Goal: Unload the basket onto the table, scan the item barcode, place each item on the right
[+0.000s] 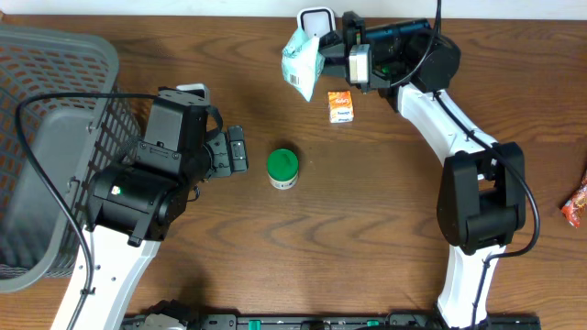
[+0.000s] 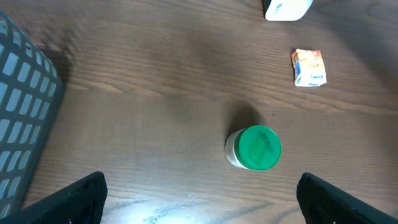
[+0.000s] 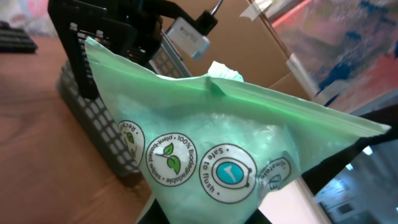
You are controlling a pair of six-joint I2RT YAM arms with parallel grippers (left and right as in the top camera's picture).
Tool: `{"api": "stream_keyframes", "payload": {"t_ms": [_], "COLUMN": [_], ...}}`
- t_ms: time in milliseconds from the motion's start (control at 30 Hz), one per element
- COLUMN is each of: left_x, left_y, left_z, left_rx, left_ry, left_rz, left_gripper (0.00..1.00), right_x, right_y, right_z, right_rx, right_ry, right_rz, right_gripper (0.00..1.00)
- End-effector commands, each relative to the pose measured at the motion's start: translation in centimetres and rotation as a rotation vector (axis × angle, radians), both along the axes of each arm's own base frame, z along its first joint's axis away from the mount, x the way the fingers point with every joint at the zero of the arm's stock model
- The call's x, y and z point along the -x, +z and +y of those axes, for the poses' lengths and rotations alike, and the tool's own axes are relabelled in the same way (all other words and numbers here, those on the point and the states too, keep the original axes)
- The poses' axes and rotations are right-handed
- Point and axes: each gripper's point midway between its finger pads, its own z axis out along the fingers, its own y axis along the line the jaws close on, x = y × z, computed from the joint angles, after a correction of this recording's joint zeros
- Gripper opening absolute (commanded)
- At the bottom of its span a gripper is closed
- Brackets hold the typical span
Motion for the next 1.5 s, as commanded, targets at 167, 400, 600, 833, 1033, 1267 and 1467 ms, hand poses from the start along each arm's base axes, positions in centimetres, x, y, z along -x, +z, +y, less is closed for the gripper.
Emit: {"api": "stream_keyframes", "payload": {"t_ms": [167,400,600,833,1033,1267,1467], "left_x": [-0.2,-0.2,-0.2,-0.2,-0.2,-0.2,-0.2], "left_y": [0.2,0.2,0.2,0.2,0.2,0.2,0.2], "left_z": [0.3,0.3,0.3,0.3,0.3,0.3,0.3], "left_rx": [-0.014,-0.015,-0.014,-0.014,-0.015,-0.015,-0.014], "left_ry": [0.006,0.006,0.006,0.006,0.006,0.006,0.006], "left_rz": [-0.006,-0.006,-0.006,-0.006,-0.006,-0.006,-0.006], "left_gripper": [0.98,0.98,0.98,0.98,0.98,0.98,0.98], "right_x": [0.4,0.3,0.2,-3.4,-10.7,-13.5,-13.0], "right_y": [1.9,1.8,1.8,0.2,-5.8,-13.0,-18.1], "right_z": [-0.7,-0.7,-0.7,-1.4,-2.5,-4.6,-6.1], "right_rx": [-0.019,-0.012,-0.006,0.077,0.114,0.15,0.285], "right_ry": [-0.008,-0.008,-0.008,-0.051,-0.312,-0.639,-1.061], "right_rz": [-0.112,-0.089,-0.066,0.342,1.137,1.632,1.64], "right_gripper": [0.01,0.01,0.01,0.01,0.01,0.01,0.01]}}
